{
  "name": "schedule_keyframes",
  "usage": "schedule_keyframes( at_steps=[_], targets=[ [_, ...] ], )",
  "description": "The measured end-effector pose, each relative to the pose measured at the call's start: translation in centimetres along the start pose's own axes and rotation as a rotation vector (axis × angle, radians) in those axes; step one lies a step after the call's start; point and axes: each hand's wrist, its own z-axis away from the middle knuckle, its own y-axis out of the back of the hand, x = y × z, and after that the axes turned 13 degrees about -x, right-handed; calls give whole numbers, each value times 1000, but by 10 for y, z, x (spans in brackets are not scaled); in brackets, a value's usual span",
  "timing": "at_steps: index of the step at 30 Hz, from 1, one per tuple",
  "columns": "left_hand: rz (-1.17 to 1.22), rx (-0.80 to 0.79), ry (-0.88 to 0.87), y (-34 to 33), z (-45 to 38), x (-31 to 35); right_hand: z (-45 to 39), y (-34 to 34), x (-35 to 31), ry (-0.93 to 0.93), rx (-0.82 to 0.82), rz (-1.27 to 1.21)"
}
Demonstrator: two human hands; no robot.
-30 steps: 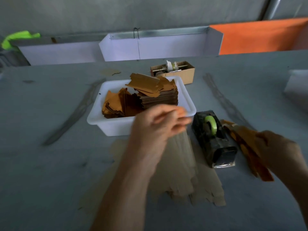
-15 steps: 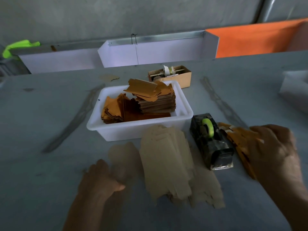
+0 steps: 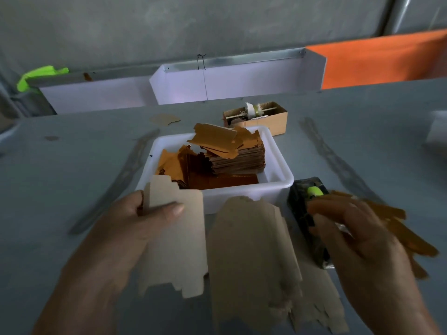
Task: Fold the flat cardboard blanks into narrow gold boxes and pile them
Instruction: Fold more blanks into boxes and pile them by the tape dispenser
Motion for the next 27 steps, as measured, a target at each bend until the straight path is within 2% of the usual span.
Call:
schedule_keyframes(
  at_steps=[5, 7, 9, 16, 22, 27],
  targets=[
    [236, -110, -35, -27, -2, 11, 5, -14, -23, -171, -245, -422],
    [262, -162, -14, -42, -4, 12, 6, -15, -27, -220, -387, -530],
    [255, -186, 7, -57, -6, 13, 7, -18, -28, -259, -462, -572],
    [362, -298, 128, -86, -9, 8, -2, -16, -10, -435, -346, -771],
    [268, -159, 116, -116, -2, -1, 1, -11, 11, -339, -290, -675],
    [194, -105, 22, -129, 3, 2, 7, -11, 17, -326, -236, -661]
  ],
)
